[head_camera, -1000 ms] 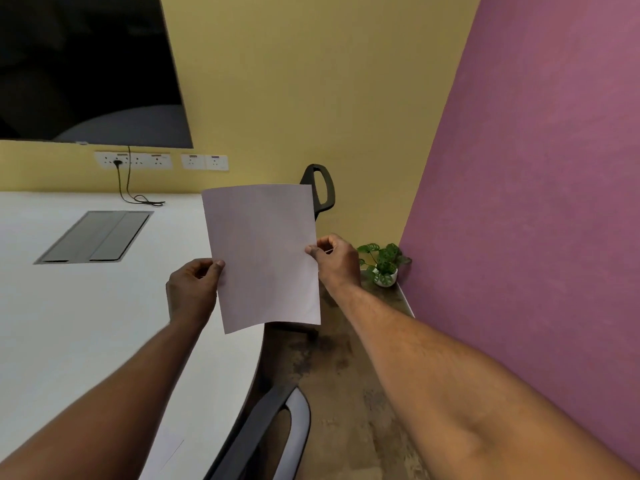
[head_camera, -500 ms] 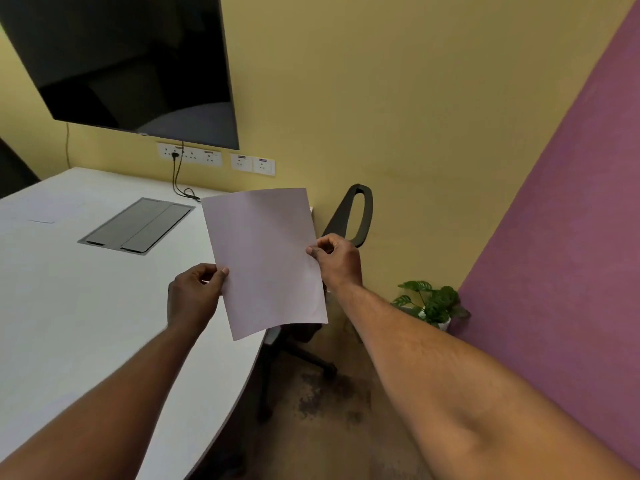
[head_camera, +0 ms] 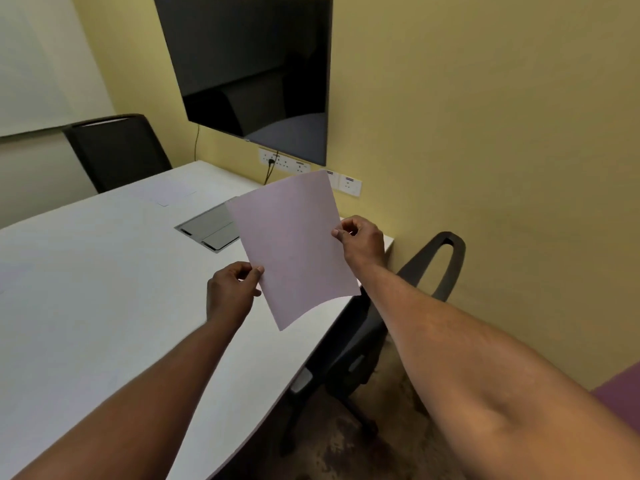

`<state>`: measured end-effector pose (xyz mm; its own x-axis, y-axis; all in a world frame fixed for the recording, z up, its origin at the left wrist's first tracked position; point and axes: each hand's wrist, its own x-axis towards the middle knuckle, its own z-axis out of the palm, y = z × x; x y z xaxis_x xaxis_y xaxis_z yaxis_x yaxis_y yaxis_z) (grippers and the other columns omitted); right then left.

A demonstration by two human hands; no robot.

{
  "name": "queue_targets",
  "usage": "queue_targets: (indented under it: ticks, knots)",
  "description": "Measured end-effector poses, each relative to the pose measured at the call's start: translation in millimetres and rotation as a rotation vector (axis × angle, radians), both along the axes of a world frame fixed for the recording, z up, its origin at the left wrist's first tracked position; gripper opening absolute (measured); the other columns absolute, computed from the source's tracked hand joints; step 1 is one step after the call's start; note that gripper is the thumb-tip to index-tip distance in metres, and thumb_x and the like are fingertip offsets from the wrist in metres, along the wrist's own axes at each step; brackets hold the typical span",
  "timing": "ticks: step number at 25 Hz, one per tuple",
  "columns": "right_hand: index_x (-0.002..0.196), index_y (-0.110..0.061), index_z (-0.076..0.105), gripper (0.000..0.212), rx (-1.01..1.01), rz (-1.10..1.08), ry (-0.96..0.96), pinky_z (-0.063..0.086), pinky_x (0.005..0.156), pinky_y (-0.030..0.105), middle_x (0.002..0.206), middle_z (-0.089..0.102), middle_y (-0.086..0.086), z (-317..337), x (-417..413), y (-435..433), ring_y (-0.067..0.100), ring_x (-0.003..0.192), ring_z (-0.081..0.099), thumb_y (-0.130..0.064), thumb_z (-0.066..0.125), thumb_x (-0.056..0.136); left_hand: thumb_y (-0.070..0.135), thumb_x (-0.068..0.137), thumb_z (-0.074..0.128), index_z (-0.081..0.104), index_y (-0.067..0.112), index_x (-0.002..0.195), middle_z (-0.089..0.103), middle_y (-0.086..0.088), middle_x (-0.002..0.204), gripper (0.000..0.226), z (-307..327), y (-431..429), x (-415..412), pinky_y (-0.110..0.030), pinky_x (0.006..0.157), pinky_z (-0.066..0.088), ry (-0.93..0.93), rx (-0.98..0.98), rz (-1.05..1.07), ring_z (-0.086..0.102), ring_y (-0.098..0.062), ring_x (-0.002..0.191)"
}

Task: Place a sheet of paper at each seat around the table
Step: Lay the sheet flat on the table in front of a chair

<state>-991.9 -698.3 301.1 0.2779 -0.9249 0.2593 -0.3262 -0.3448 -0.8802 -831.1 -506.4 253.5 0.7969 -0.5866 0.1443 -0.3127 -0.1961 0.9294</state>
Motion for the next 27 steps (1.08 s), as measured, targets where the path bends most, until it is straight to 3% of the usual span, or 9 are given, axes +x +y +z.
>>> queue_targets:
  ticks: [6,10,15,22,27]
  knots:
    - [0.080,-0.024,0.068,0.010,0.039,0.080,0.077,0.046,0.067,0.025,0.087,0.069,-0.011,-29,52,-83,0.009,0.080,0.064,-0.017,0.070,0.087,0.032,0.089,0.069,0.074,0.025,0.080,0.076,0.008,0.076,0.012,-43,-75,44,-0.042,0.072,0.061,0.135,0.010,0.054,0.074,-0.012,0.060]
    - [0.088,-0.022,0.069,0.022,0.079,0.129,0.204,0.043,0.065,0.021,0.095,0.069,-0.007,-61,89,-144,0.014,0.087,0.064,-0.004,0.058,0.088,0.028,0.088,0.070,0.073,0.021,0.077,0.074,0.007,0.069,0.014,-76,-129,68,-0.044,0.074,0.061,0.224,0.059,0.090,0.073,-0.011,0.058]
    - [0.095,-0.020,0.071,0.022,0.104,0.171,0.282,0.041,0.065,0.015,0.096,0.070,-0.006,-96,129,-191,0.014,0.089,0.064,-0.004,0.058,0.089,0.024,0.088,0.071,0.070,0.010,0.076,0.073,-0.003,0.068,0.019,-114,-167,80,-0.050,0.073,0.061,0.341,0.116,0.122,0.074,-0.014,0.060]
    - [0.096,-0.020,0.070,0.021,0.144,0.280,0.425,0.046,0.074,0.024,0.094,0.070,-0.005,-168,178,-244,0.016,0.087,0.064,-0.004,0.057,0.089,0.026,0.086,0.073,0.067,0.002,0.075,0.072,-0.006,0.066,0.027,-181,-200,94,-0.050,0.075,0.062,0.495,0.200,0.241,0.075,-0.014,0.059]
    - [0.097,-0.021,0.069,0.022,0.186,0.363,0.490,0.042,0.070,0.016,0.087,0.065,-0.010,-236,203,-276,0.014,0.085,0.062,-0.003,0.061,0.088,0.026,0.084,0.075,0.069,0.008,0.074,0.073,-0.003,0.066,0.022,-228,-219,103,-0.046,0.076,0.062,0.577,0.280,0.336,0.074,-0.014,0.058]
